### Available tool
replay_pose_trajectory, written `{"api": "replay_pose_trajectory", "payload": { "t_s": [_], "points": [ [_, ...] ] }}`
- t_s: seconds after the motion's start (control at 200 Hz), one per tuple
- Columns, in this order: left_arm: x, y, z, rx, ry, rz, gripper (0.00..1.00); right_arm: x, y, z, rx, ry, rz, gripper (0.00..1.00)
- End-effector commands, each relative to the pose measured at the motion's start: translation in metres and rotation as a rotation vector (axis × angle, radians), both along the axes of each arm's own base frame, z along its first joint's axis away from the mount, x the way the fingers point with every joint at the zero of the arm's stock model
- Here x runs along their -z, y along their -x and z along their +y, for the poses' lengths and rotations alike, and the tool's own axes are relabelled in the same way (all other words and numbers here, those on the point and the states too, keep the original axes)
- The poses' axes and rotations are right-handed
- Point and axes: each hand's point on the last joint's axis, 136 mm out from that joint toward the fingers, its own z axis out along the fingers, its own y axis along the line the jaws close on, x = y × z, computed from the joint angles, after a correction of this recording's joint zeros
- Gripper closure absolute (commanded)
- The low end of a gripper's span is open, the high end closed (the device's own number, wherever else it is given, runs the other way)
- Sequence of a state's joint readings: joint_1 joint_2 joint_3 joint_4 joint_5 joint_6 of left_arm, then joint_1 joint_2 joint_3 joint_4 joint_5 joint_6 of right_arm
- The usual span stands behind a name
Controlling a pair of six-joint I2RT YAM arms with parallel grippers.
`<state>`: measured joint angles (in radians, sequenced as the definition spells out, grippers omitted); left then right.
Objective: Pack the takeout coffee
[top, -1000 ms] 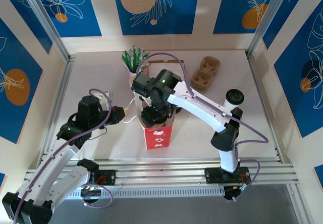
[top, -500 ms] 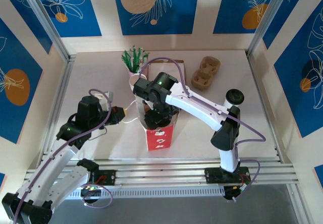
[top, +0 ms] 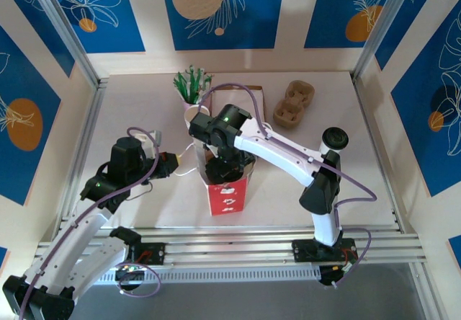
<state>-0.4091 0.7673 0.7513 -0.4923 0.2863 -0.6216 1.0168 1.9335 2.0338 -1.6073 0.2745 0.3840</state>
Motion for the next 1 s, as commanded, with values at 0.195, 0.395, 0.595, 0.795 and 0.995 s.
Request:
{"api": "replay_pose_trajectory", "payload": {
  "t_s": [0.195, 0.395, 0.595, 0.795, 0.995],
  "points": [
    [0.000, 0.004, -0.001, 0.015, -0.011, -0.004, 1.00, 0.000, -0.003, 0.000, 0.085, -0.010, -0.030, 0.17],
    [0.000, 0.005, -0.002, 0.019, -0.009, -0.002, 1.00, 0.009, -0.003, 0.002, 0.109, -0.008, -0.014, 0.17],
    [0.001, 0.004, -0.003, 0.020, -0.007, 0.000, 1.00, 0.016, -0.002, 0.008, 0.103, -0.022, -0.003, 0.16],
    [0.002, 0.005, -0.003, 0.019, -0.009, 0.001, 1.00, 0.018, -0.001, 0.014, 0.110, -0.048, 0.008, 0.16],
    [0.003, 0.005, -0.003, 0.019, -0.012, 0.001, 1.00, 0.023, 0.004, 0.011, 0.117, -0.041, 0.024, 0.16]
  ]
}}
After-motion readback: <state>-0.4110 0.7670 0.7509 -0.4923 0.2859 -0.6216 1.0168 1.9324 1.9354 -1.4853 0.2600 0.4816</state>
